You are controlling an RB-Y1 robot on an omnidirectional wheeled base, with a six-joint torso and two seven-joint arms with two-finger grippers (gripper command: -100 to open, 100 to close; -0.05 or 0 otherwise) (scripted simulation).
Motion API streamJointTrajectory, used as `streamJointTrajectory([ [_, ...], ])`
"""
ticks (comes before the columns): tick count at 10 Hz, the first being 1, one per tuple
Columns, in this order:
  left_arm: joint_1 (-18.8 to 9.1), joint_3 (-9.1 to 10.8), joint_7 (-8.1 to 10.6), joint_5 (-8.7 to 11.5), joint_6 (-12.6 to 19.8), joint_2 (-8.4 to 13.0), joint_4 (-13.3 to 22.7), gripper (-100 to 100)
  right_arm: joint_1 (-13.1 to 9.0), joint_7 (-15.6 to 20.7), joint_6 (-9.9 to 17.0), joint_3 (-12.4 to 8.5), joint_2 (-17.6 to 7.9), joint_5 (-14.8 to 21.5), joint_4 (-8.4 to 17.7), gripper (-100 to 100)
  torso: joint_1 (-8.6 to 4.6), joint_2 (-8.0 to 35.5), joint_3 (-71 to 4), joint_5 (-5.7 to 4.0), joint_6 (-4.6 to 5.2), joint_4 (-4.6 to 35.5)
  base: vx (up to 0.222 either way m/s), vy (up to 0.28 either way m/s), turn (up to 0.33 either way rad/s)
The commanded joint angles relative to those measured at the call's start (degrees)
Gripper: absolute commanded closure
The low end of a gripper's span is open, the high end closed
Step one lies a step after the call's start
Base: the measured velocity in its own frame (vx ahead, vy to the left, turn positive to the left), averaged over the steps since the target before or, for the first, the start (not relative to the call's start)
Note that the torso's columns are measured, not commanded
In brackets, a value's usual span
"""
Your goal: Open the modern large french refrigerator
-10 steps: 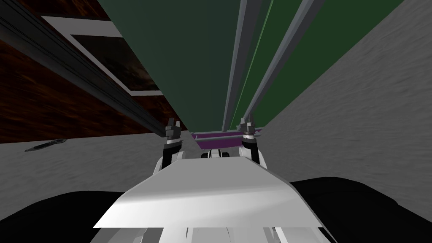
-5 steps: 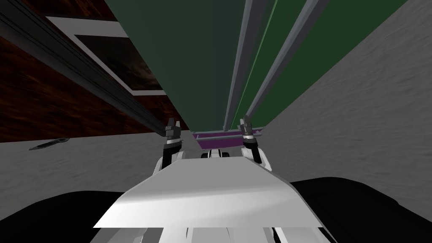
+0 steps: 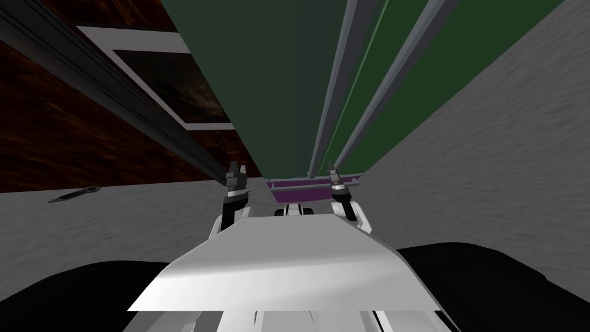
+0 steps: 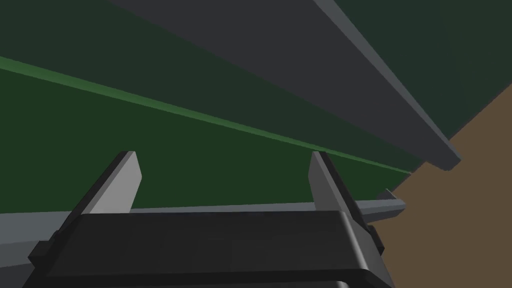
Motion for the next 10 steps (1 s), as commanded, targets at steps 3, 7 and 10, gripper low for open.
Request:
streamJointTrajectory([
  [3,0.00,0.00,0.00,0.00,0.00,0.00,0.00,0,-1.43,6.72,0.77,-1.29,-0.60,5.70,3.20,-100,-0.07,-0.01,-0.01,-0.02,0.00,0.00,-0.020,0.043,0.012],
  [7,0.00,0.00,0.00,0.00,0.00,0.00,0.00,0,-2.46,12.48,1.40,-2.47,-0.85,10.74,5.94,-100,-0.02,-0.01,-0.01,0.00,0.00,0.00,-0.015,0.051,0.014],
  [10,0.00,0.00,0.00,0.00,0.00,0.00,0.00,0,-3.21,16.47,1.86,-3.29,-1.13,14.22,7.97,-100,0.02,0.01,0.00,0.00,0.00,0.00,-0.021,0.054,0.014],
])
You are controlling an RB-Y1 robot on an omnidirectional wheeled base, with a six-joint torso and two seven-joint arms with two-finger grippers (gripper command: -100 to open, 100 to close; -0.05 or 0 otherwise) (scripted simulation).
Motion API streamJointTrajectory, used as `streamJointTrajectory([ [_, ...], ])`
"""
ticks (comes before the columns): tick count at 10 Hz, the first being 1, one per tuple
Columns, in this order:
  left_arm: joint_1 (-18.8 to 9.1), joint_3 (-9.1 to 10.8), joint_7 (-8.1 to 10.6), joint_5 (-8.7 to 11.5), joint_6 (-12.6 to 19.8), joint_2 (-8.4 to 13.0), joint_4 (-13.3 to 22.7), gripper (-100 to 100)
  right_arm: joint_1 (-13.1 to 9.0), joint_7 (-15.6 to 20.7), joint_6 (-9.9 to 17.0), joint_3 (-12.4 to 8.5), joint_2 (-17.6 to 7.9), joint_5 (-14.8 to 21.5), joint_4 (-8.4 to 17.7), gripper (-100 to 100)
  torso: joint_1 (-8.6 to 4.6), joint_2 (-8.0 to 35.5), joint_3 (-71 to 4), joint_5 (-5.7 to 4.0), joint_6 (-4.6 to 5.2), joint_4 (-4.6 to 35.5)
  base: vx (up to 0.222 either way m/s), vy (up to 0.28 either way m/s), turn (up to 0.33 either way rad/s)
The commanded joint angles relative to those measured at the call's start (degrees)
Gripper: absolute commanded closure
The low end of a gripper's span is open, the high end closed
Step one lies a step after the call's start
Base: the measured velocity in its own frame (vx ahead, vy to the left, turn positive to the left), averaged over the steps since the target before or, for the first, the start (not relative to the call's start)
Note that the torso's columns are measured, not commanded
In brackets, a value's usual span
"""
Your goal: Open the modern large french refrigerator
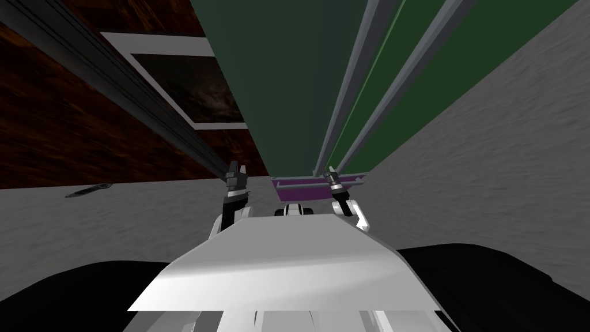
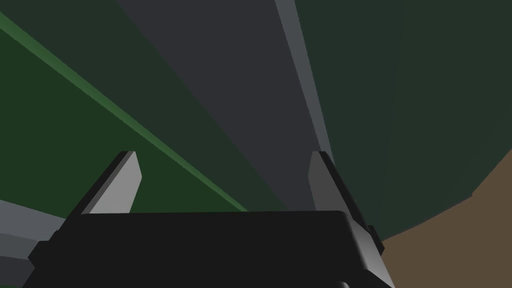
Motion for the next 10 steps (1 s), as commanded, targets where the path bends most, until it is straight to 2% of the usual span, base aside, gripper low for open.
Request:
streamJointTrajectory([
  [1,0.00,0.00,0.00,0.00,0.00,0.00,0.00,0,-0.83,3.87,0.65,-0.64,-0.35,2.91,1.73,-100,-0.05,-0.03,-0.02,-0.01,0.00,-0.01,-0.011,0.046,0.012],
  [2,0.00,0.00,0.00,0.00,0.00,0.00,0.00,0,-1.23,5.38,0.90,-1.05,-0.61,4.69,2.88,-100,-0.06,-0.05,-0.03,-0.02,0.00,-0.02,-0.022,0.060,0.019],
  [3,0.00,0.00,0.00,0.00,0.00,0.00,0.00,0,-1.23,5.91,0.90,-1.05,-0.61,4.69,2.88,-100,-0.01,-0.01,-0.01,-0.01,0.00,-0.01,-0.020,0.045,0.007],
  [5,0.00,0.00,0.00,0.00,0.00,0.00,0.00,0,-2.07,9.59,1.44,-1.90,-1.28,8.26,5.30,-100,-0.07,-0.01,-0.01,-0.02,0.00,0.00,-0.015,0.045,0.017],
  [6,0.00,0.00,0.00,0.00,0.00,0.00,0.00,0,-2.07,10.03,1.44,-1.90,-1.28,8.26,5.30,-100,-0.02,-0.03,-0.02,-0.01,0.00,-0.01,-0.011,0.039,0.005],
  [10,0.00,0.00,0.00,0.00,0.00,0.00,0.00,0,-3.79,17.70,2.55,-3.58,-3.14,15.33,10.36,-100,0.01,0.02,0.01,0.01,0.00,0.01,-0.019,0.060,0.018],
])
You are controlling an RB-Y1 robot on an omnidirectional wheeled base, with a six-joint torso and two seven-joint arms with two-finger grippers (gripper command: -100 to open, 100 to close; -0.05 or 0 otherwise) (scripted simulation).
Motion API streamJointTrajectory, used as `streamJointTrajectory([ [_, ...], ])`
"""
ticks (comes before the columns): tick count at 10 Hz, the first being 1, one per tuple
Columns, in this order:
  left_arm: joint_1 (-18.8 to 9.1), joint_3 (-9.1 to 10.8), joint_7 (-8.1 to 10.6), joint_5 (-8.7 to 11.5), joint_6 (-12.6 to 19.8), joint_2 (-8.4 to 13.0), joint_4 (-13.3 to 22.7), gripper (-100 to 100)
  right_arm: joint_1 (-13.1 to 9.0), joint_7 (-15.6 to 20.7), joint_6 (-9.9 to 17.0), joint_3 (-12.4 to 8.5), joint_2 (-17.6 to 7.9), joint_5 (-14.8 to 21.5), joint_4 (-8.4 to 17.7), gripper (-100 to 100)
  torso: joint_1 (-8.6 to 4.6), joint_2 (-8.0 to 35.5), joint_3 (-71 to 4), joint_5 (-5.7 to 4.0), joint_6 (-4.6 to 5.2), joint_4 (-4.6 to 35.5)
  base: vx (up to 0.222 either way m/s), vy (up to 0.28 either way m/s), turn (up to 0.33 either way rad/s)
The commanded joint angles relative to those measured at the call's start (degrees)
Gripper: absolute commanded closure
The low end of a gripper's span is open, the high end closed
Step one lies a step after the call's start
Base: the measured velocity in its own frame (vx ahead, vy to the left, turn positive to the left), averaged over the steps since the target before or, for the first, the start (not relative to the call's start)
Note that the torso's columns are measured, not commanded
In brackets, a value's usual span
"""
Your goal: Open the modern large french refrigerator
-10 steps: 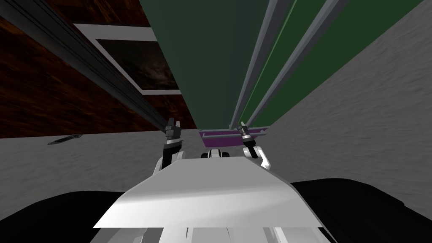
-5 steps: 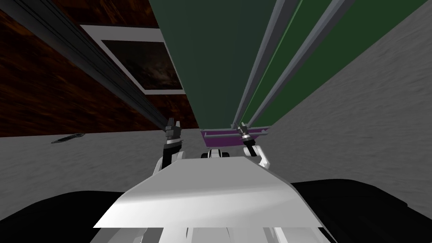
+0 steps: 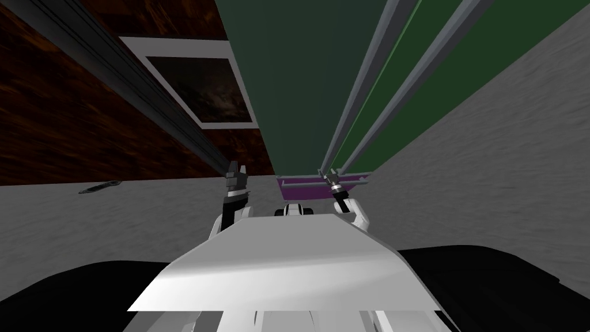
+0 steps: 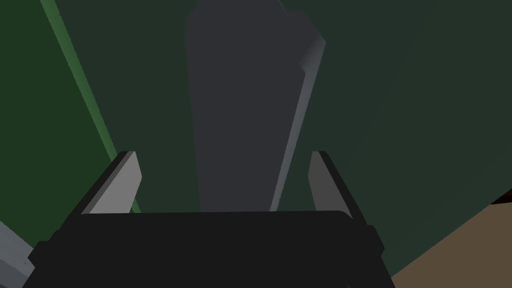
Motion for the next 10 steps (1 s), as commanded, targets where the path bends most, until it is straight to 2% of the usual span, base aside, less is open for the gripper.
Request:
streamJointTrajectory([
  [1,0.00,0.00,0.00,0.00,0.00,0.00,0.00,0,-0.85,3.38,1.06,-0.70,-1.30,2.81,1.77,-100,0.00,-0.04,-0.02,0.00,0.00,-0.01,-0.014,0.057,0.005],
  [3,0.00,0.00,0.00,0.00,0.00,0.00,0.00,0,-1.67,6.99,1.60,-1.50,-2.40,6.17,4.20,-100,-0.12,-0.05,-0.03,-0.04,0.00,-0.02,-0.019,0.050,0.018],
  [4,0.00,0.00,0.00,0.00,0.00,0.00,0.00,0,-1.67,7.26,1.60,-1.50,-2.40,6.17,4.20,-100,-0.07,-0.02,-0.01,-0.03,0.00,-0.01,-0.023,0.037,0.003],
  [10,0.00,0.00,0.00,0.00,0.00,0.00,0.00,0,-3.64,16.71,2.86,-3.44,-6.29,14.34,9.97,-100,-0.07,-0.02,-0.01,-0.02,0.01,-0.01,-0.018,0.051,0.017],
])
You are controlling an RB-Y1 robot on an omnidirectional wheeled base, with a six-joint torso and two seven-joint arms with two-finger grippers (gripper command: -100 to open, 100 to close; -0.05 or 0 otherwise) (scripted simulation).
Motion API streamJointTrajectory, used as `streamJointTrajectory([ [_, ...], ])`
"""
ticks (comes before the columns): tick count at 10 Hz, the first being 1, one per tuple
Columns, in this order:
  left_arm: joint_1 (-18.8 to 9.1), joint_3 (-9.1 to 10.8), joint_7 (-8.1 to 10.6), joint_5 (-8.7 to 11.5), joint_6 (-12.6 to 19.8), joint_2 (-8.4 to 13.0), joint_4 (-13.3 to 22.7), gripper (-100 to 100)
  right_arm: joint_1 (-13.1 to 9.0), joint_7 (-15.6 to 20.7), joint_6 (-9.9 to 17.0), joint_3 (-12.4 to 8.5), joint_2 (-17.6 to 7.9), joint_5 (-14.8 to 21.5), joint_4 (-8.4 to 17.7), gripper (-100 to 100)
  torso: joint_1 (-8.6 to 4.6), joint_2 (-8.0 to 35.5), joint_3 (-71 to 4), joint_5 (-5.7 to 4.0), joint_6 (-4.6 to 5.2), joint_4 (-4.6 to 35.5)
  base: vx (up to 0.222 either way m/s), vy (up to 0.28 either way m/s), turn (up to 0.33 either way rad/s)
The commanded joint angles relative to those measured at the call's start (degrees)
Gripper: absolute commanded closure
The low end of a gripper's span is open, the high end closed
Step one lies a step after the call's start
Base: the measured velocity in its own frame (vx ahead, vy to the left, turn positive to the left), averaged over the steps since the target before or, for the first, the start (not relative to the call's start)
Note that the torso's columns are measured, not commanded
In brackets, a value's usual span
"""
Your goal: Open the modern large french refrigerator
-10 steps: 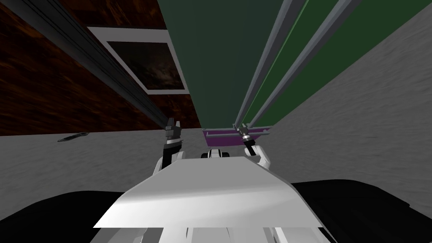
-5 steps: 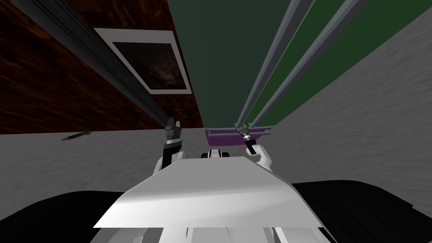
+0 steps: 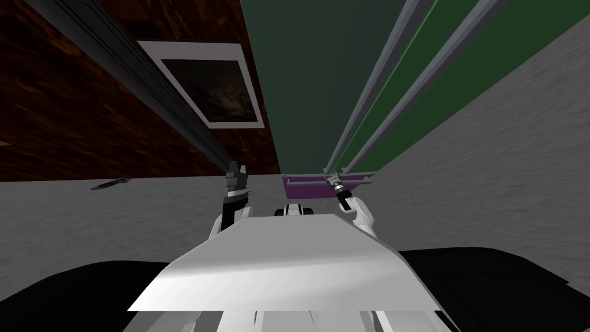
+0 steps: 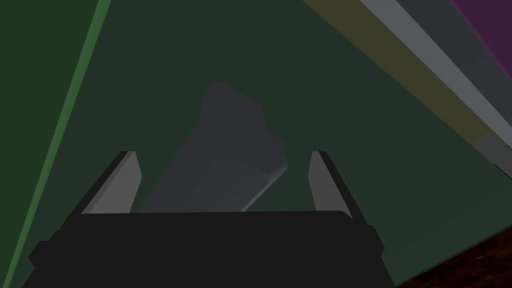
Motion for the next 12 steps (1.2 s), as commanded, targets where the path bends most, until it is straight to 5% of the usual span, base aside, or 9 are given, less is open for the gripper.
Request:
streamJointTrajectory([
  [1,0.00,0.00,0.00,0.00,0.00,0.00,0.00,0,-0.77,2.29,0.44,-0.44,-1.21,1.91,1.57,-100,-0.03,-0.03,-0.01,-0.02,0.00,-0.01,-0.004,0.027,-0.030],
  [4,0.00,0.00,0.00,0.00,0.00,0.00,0.00,0,-1.55,6.33,0.94,-1.27,-3.89,5.43,3.78,-100,0.04,0.00,0.00,0.00,0.00,0.00,-0.009,0.034,0.017],
  [6,0.00,0.00,0.00,0.00,0.00,0.00,0.00,0,-1.43,5.68,0.88,-1.11,-3.43,4.87,3.42,-100,0.00,-0.02,0.00,0.00,0.00,-0.01,-0.002,0.011,0.000],
  [7,0.00,0.01,0.00,0.00,0.00,0.01,0.00,0,-1.43,5.66,0.87,-1.11,-3.41,4.85,3.41,100,-0.05,-0.03,-0.02,-0.02,0.00,-0.01,0.002,-0.002,-0.014],
  [12,-0.01,-0.02,0.00,0.00,0.00,-0.02,0.00,0,-0.34,5.56,5.54,-4.09,-2.50,4.74,2.71,100,0.37,0.05,0.04,0.10,-0.05,0.01,-0.071,0.212,-0.122],
])
